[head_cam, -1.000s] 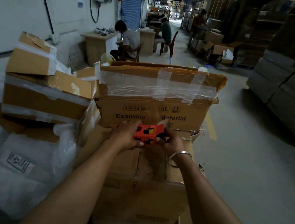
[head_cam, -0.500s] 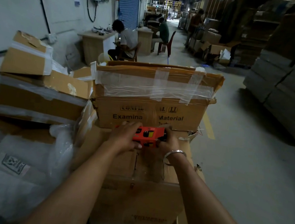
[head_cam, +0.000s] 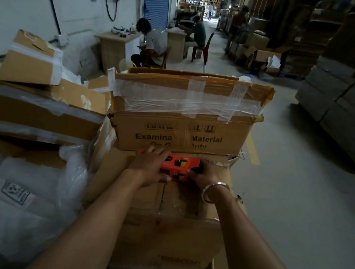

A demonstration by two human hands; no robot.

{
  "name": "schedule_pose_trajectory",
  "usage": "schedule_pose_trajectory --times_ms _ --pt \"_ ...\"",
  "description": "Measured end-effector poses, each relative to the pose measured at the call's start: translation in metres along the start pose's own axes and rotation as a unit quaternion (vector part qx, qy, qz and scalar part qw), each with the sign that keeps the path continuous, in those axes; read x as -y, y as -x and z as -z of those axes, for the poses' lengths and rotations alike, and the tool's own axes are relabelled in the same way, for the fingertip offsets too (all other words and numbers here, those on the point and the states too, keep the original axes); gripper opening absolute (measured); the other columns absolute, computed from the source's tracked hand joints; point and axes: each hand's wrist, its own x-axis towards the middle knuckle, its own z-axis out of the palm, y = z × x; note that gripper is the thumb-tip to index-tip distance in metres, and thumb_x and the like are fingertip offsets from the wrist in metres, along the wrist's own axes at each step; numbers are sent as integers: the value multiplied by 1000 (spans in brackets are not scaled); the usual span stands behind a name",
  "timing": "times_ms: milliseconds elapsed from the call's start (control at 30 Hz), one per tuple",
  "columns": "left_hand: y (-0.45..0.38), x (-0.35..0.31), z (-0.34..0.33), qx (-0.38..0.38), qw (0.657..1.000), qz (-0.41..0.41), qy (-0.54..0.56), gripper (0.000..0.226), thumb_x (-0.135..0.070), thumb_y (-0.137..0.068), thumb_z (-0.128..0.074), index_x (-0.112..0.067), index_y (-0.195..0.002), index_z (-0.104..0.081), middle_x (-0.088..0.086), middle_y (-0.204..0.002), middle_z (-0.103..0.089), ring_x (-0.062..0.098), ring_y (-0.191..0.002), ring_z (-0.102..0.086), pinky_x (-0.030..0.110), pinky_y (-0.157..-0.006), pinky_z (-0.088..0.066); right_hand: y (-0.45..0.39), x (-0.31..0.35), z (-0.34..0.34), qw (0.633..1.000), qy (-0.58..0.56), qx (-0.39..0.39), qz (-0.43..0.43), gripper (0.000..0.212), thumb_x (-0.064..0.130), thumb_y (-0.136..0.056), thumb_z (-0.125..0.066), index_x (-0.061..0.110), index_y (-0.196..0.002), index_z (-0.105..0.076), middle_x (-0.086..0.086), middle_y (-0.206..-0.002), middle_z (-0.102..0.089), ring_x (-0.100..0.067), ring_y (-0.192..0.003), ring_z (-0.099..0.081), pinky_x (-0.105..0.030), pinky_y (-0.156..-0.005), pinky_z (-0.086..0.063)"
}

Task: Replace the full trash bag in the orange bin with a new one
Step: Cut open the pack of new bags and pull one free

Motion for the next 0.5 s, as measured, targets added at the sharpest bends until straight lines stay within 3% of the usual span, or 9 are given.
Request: schedule_pose_trajectory --times_ms 67,200,267,367,500 --pt "1 2 -3 2 1000 4 -12 107 -69 -64 -72 -30 -150 -21 -4 -153 -32 24 -138 -30 54 -106 -31 -3 5 0 1000 -12 8 -13 35 21 -85 -65 16 -119 -56 -1 -114 -63 -16 -99 -59 -33 -86 -49" --pt "-3 1 -5 -23 1000 14 -2 121 -67 -56 -79 -32 -153 -13 -3 -151 -38 27 -138 -34 67 -111 -18 -5 22 4 997 -58 16 -46 28 15 -86 -64 15 -113 -58 -8 -115 -64 -15 -89 -60 -27 -74 -49" --pt "-5 0 -6 -53 999 10 -6 113 -60 -61 -79 -31 -151 -19 -2 -146 -45 27 -134 -40 68 -111 -15 -6 32 4 996 -67 7 -55 27 14 -88 -62 11 -115 -57 -12 -117 -62 -22 -97 -60 -31 -76 -52" --pt "-5 1 -10 -98 995 -12 -32 89 -46 -68 -76 -28 -143 -32 -2 -136 -52 25 -123 -48 58 -106 -33 -6 45 0 997 8 -13 -73 26 13 -92 -55 5 -116 -58 -15 -117 -60 -29 -107 -58 -41 -96 -49" --pt "-5 2 -14 -116 992 -21 -46 80 -46 -66 -73 -28 -136 -39 -2 -130 -52 24 -118 -49 47 -96 -42 -2 42 -2 997 1 -22 -73 20 8 -91 -54 4 -109 -60 -16 -110 -62 -28 -101 -60 -39 -91 -52"
